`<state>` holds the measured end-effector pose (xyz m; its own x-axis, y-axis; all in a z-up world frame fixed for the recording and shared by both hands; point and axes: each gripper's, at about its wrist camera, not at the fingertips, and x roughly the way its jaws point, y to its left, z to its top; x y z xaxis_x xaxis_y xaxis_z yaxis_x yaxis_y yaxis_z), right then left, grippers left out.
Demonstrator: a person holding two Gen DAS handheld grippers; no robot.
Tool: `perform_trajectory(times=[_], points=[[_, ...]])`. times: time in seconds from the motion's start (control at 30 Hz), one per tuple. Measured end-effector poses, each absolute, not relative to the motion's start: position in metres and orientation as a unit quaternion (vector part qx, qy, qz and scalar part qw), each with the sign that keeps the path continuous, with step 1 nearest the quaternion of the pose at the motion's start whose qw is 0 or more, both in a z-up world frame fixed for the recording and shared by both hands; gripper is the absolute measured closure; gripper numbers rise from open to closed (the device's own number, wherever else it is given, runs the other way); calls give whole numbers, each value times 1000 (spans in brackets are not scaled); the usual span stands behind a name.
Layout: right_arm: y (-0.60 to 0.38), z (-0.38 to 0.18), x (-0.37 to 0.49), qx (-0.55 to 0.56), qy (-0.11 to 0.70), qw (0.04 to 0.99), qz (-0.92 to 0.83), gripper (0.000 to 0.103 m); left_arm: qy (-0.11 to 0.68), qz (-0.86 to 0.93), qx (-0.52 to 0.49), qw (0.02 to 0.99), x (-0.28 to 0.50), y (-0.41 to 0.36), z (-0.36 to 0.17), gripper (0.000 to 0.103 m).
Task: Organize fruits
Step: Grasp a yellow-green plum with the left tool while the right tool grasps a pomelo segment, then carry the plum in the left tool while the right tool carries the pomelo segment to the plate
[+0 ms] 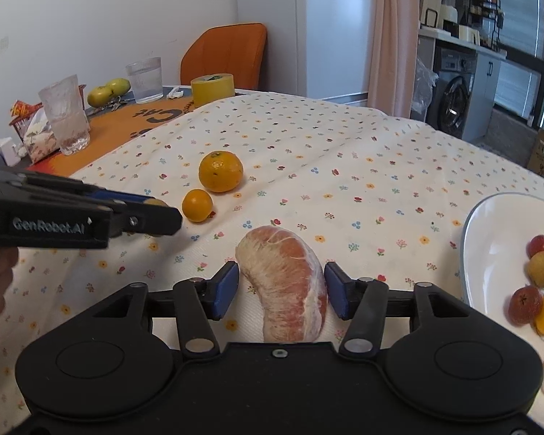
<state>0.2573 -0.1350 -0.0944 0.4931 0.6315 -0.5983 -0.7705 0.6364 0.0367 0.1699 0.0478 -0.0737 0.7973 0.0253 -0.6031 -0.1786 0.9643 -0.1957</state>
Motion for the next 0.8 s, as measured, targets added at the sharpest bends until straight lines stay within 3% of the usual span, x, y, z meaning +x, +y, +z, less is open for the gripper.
perform_trajectory(times=[0.07,0.27,0.37,0.8], points=[[-136,-93,255,-125,291,852,417,65,311,55,-123,941,168,48,-72,78],[-144,-88,248,-115,290,854,417,67,303,50,-124,944,164,45,-66,78],[-151,-83,247,-102,287,858,414,76,297,46,-122,946,162,41,-63,78],[-172,-73,247,-85,274,872,396,82,290,33,-122,949,163,29,-56,78]])
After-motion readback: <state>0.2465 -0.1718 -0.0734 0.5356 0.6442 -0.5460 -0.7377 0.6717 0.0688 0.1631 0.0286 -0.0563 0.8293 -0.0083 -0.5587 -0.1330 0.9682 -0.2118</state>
